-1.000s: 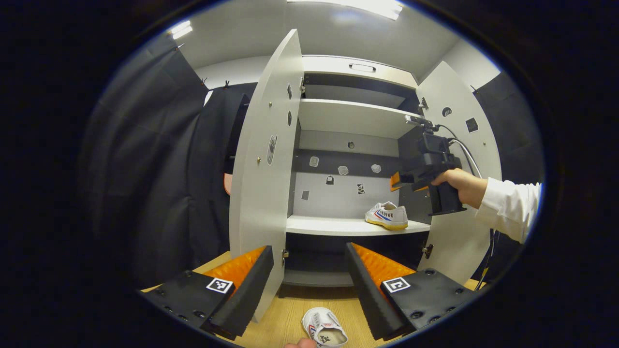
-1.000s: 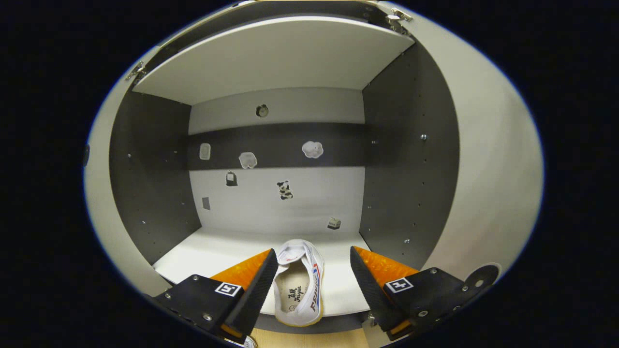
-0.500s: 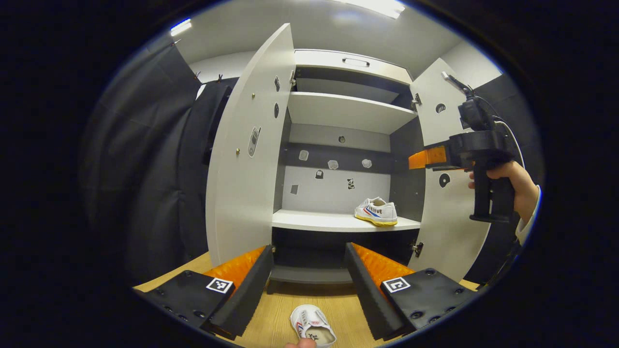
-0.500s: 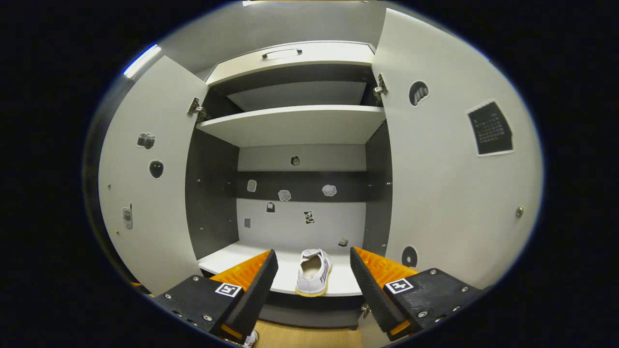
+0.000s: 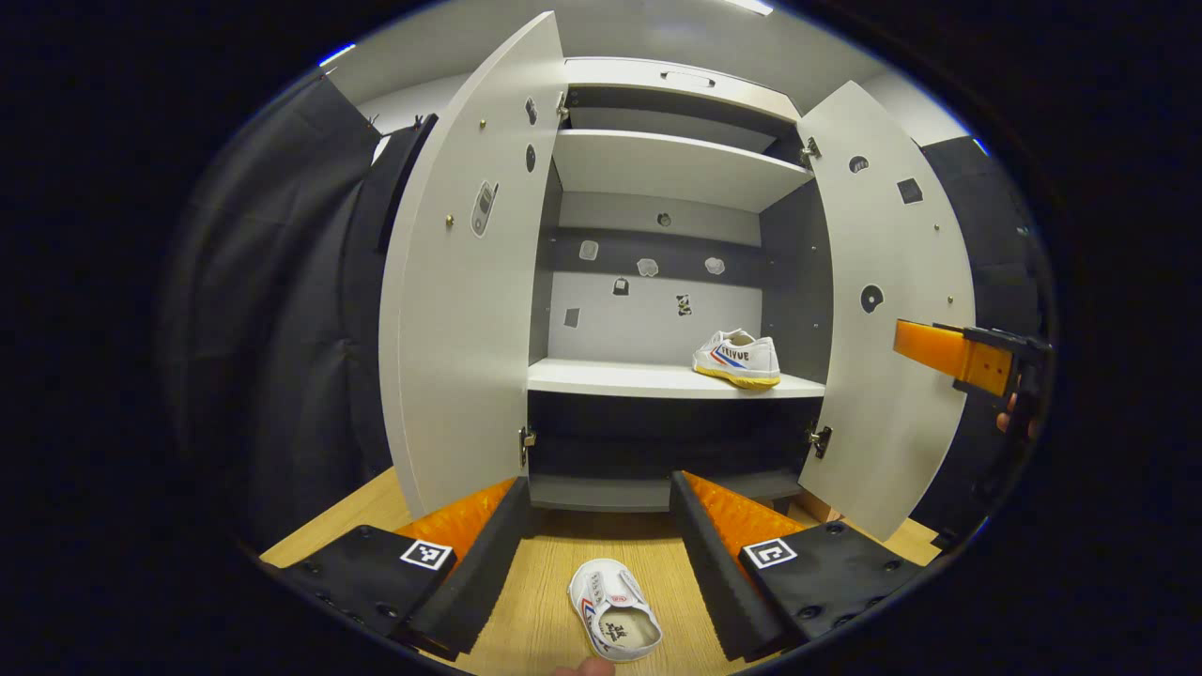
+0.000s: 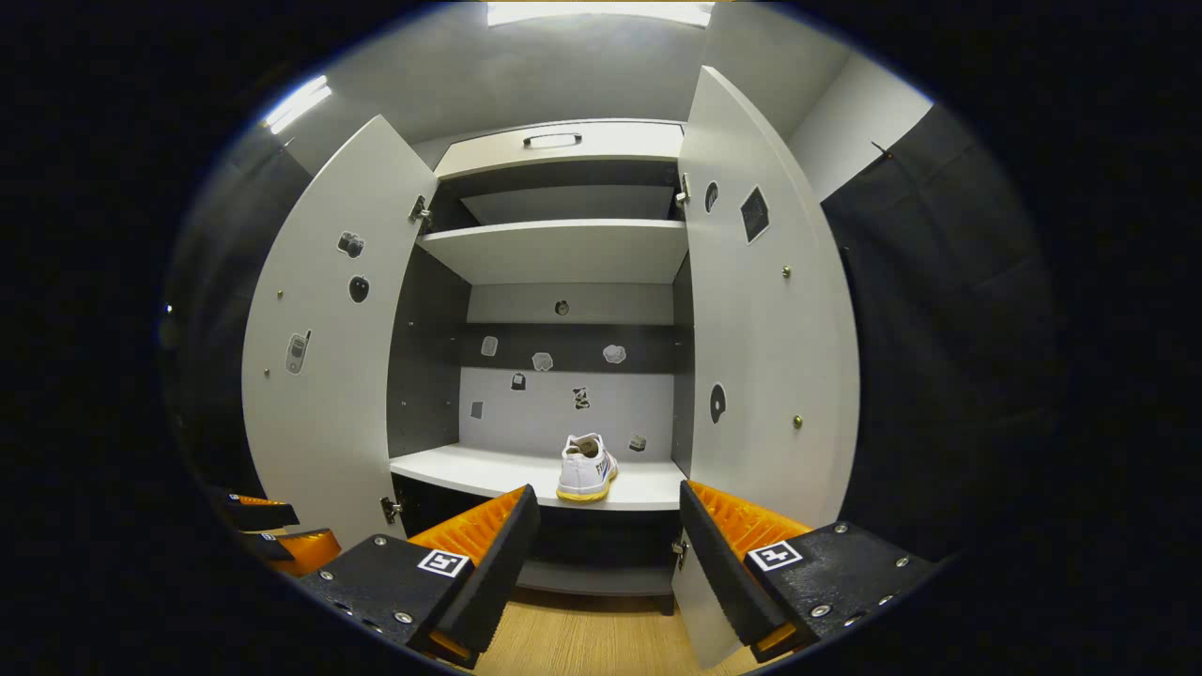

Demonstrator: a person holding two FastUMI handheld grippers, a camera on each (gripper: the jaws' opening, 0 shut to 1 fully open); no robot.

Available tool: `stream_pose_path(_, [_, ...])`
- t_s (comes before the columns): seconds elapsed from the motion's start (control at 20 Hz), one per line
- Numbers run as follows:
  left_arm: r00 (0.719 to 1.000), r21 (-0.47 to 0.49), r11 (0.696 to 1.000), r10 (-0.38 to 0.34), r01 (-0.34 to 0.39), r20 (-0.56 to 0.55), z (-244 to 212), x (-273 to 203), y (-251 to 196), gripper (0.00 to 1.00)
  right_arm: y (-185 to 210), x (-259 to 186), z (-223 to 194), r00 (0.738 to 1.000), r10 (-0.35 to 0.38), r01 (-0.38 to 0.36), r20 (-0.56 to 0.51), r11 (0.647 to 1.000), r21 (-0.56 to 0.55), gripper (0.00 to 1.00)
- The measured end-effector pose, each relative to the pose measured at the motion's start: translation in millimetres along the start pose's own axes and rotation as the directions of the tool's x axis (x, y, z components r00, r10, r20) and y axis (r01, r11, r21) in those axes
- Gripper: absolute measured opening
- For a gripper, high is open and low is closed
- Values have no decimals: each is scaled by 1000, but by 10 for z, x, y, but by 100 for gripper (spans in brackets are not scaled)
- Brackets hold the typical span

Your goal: Grab one shoe with the right hand and put it into the shoe cabinet, grab the other shoe with the left hand and put it into the shoe cabinet; then close the right door with the right hand and the left door with the left hand.

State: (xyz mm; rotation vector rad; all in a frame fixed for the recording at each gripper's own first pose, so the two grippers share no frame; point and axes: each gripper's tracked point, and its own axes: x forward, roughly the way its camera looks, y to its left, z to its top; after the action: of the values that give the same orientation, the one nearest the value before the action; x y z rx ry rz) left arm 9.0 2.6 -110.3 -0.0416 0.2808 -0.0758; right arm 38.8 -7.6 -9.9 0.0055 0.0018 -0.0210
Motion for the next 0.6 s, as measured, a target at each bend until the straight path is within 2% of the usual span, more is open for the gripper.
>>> stream_pose_path(0.1, [998,-21,1000,-12,11,-67,-242,89,19,97,-45,-135,-208,1000,-25,25,-5,1000,8,92])
stream_pose_path(0.2, [985,-51,999,-12,3,-171,-668,165,86,97,-15,-250,-406,999,-19,20,-46,1000,13,92])
stream_pose_path(0.35, [935,-134,990,-19,-31,-354,-1468,219,137,97,-48,-355,-476,998,-12,13,-64,1000,24,92])
stream_pose_path(0.45, [893,-98,993,17,-68,-449,-1945,220,268,98,-106,-383,-473,998,-22,23,-62,1000,12,92])
stream_pose_path(0.6, [839,-46,996,38,-75,-543,-2429,205,336,98,-176,-397,-455,998,-33,33,-57,999,3,92])
